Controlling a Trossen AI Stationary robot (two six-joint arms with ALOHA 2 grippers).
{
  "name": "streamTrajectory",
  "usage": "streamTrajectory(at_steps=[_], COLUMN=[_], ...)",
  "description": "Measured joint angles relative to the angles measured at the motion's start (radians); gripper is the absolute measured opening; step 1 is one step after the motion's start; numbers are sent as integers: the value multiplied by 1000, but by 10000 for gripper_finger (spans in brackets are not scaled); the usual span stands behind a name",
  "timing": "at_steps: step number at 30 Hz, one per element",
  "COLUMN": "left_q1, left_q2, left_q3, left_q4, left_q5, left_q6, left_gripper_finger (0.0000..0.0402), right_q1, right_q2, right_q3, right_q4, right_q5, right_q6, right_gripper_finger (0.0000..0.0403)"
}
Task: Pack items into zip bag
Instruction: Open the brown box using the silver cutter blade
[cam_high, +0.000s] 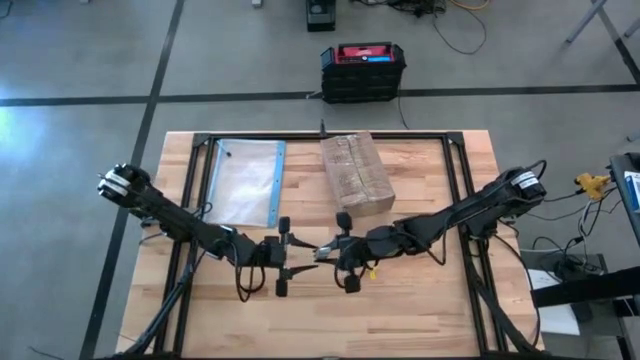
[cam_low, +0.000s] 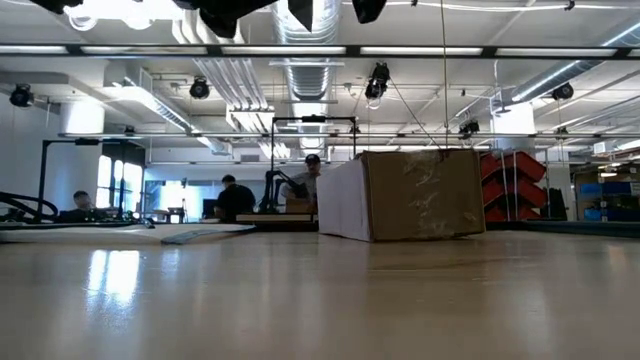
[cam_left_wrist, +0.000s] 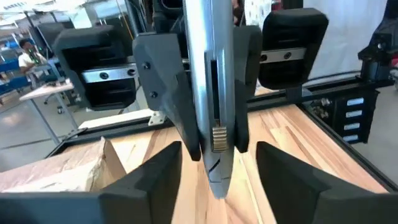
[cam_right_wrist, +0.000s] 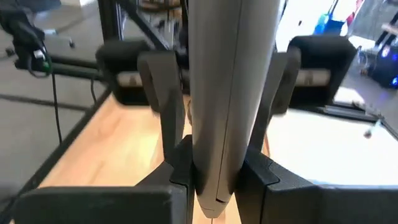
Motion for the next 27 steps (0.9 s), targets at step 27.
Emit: streamTrajectory(at_steps=[27], left_q1=[925], left_q2=[69], left_q3=[278], left_q4=[-438], left_q5=[392], left_q6=[-44], left_gripper_finger=[114], right_q1=[8], right_q2=[-206], right_q3=[-28], right_q4=[-987], right_q5=[345], right_q6=[667], right_gripper_finger=[53])
